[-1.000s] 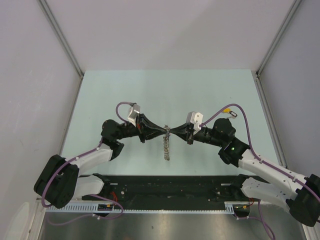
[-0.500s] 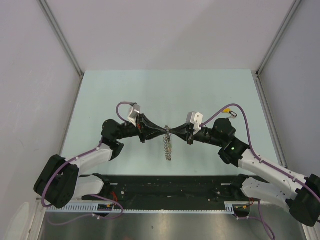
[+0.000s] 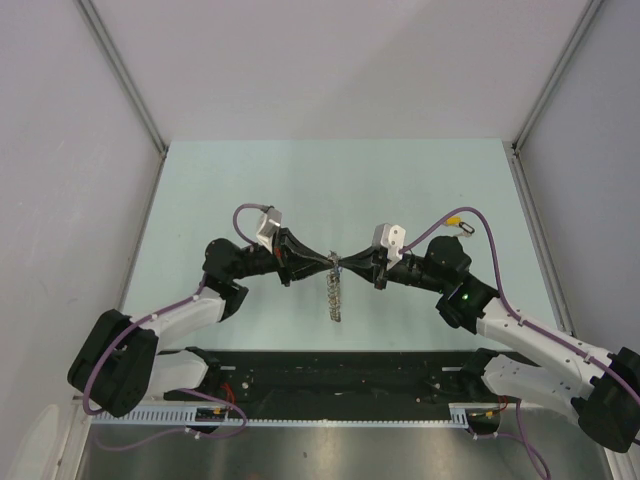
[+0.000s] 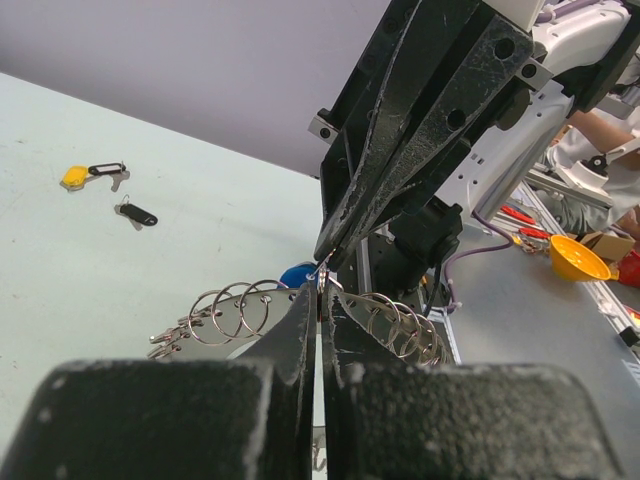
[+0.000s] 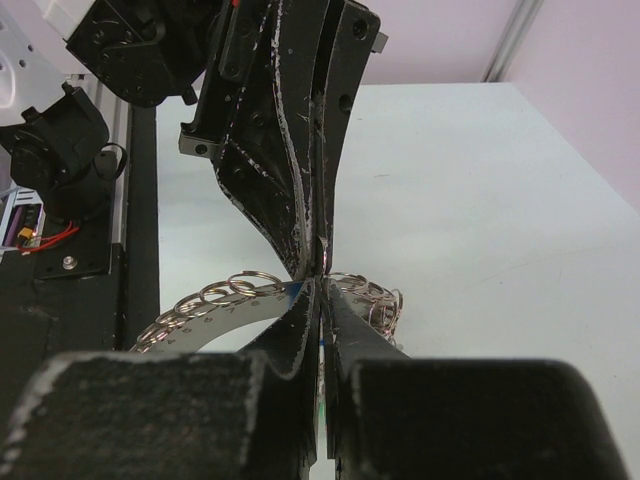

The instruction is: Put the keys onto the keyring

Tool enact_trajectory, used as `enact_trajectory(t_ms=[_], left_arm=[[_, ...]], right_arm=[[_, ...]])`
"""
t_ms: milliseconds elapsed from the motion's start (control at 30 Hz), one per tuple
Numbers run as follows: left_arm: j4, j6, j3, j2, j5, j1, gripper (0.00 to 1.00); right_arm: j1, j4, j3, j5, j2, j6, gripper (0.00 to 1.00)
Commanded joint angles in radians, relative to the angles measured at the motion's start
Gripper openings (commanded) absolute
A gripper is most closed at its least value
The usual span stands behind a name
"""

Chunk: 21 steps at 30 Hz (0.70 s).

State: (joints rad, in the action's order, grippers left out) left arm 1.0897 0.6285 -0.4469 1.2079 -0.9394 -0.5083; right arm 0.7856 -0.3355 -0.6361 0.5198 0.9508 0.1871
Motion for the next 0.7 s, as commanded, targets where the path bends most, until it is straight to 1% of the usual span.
enact_trajectory(t_ms=[0, 167, 267, 500, 667], left_arm=[[0.018, -0.019, -0.027, -0.030, 0.054, -0.001, 0.00], [0.024, -0.021, -0.023, -0.041, 0.054, -0.001, 0.01], [0.056, -0.013, -0.015, -0.045, 0.051, 0.002, 0.01], [0.144, 0.025, 0.001, -0.031, 0.045, 0.010, 0.00], [0.168, 0.037, 0.001, -0.022, 0.037, 0.010, 0.00]], right_arm=[[0.007, -0.062, -0.010, 0.077, -0.004, -0.023, 0.00], [0.003, -0.048, -0.011, 0.043, -0.009, -0.020, 0.00], [-0.005, -0.034, -0.011, 0.017, -0.020, -0.025, 0.00], [-0.011, -0.030, -0.011, 0.032, -0.033, -0.028, 0.00], [-0.014, -0.036, -0.011, 0.046, -0.035, -0.034, 0.00]])
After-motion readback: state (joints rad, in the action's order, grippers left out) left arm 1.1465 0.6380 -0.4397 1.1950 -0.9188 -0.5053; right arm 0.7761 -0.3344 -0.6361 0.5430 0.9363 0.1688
